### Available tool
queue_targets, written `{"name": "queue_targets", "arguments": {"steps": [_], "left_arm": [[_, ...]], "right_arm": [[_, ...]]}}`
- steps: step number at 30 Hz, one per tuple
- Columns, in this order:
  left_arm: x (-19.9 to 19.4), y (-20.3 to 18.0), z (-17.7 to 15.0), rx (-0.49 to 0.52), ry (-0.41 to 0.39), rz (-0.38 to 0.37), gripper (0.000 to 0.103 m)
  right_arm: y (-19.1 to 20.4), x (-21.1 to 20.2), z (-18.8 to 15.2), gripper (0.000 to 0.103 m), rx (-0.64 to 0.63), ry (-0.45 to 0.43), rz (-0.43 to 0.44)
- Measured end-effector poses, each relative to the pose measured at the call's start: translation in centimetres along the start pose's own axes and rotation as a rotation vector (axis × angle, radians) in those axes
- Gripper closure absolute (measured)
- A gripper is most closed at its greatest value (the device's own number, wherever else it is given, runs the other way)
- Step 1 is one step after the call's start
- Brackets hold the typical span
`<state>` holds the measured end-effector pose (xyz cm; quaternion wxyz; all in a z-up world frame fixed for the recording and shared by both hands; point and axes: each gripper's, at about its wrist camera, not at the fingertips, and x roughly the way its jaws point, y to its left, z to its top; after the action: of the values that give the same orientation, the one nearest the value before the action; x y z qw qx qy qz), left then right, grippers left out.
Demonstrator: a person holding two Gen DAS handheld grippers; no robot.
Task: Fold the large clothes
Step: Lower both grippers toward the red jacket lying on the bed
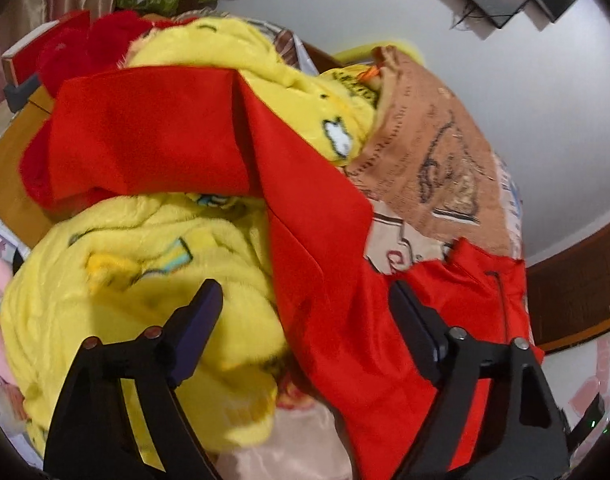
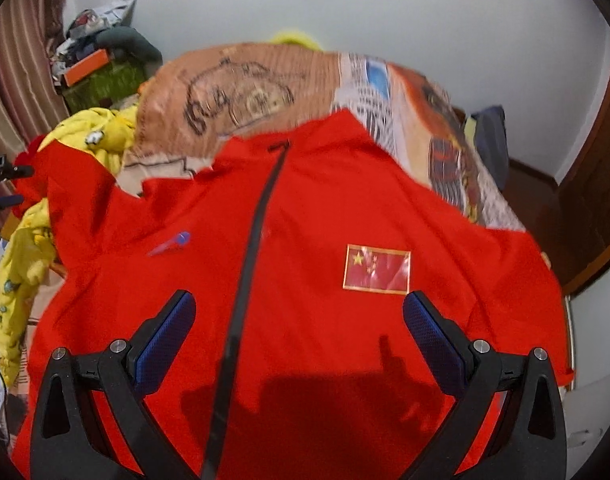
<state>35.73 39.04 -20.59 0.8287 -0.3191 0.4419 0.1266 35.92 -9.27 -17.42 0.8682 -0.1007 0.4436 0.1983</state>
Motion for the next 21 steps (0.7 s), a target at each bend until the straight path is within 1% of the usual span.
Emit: {"name": "queue_targets", "arguments": {"steps": [1,4,6,7,8,10,11,12,13,16,19,21], "left_arm": [[0.8,0.1,0.5,-0.002,0.008,0.002,0.032],[2.8,0.4,1.6,-0.017,0.02,0.027,0.037],[3.8,0.8,2.4,-0.024,0.014,0.036,0.048],[4.2,0.9,2.6,-0.03,0.012,0.048,0.062],[4.5,1.0,2.8,-0.034,0.008,0.054,0.071],[4.5,0.8,3.2,-0.028,-0.017,0.064,0.077],[4.3,0.5,3.3,-0.016,-0.032,0.076,0.084],[4.0,0.2,3.4,0.005,-0.048,0.098,0.088],[3.7,-0.5,3.5,0.047,-0.062,0.14,0.095],[2.6,-2.5,3.5,0.134,-0.099,0.216,0.098],[0.0,-4.9,3.4,0.212,-0.171,0.238,0.098],[-2.3,-6.8,3.3,0.251,-0.232,0.235,0.098]], "right_arm": [[-0.4,0.3,-0.1,0.0,0.012,0.015,0.009],[-0.9,1.0,-0.2,0.0,0.028,0.026,0.016],[-1.2,1.3,-0.3,0.0,0.031,0.027,0.014],[-1.1,1.6,-0.1,0.0,0.032,0.03,0.012],[-1.3,1.7,-0.2,0.0,0.036,0.036,0.013],[-1.4,2.0,-0.2,0.0,0.044,0.044,0.018],[-1.5,2.0,-0.2,0.0,0.048,0.047,0.022],[-1.5,2.1,-0.3,0.0,0.052,0.049,0.024],[-1.4,2.1,-0.2,0.0,0.055,0.051,0.024],[-1.3,1.9,-0.3,0.0,0.057,0.051,0.025],[-1.3,1.3,-0.4,0.0,0.052,0.042,0.031],[-1.2,0.9,-0.4,0.0,0.049,0.036,0.037]]}}
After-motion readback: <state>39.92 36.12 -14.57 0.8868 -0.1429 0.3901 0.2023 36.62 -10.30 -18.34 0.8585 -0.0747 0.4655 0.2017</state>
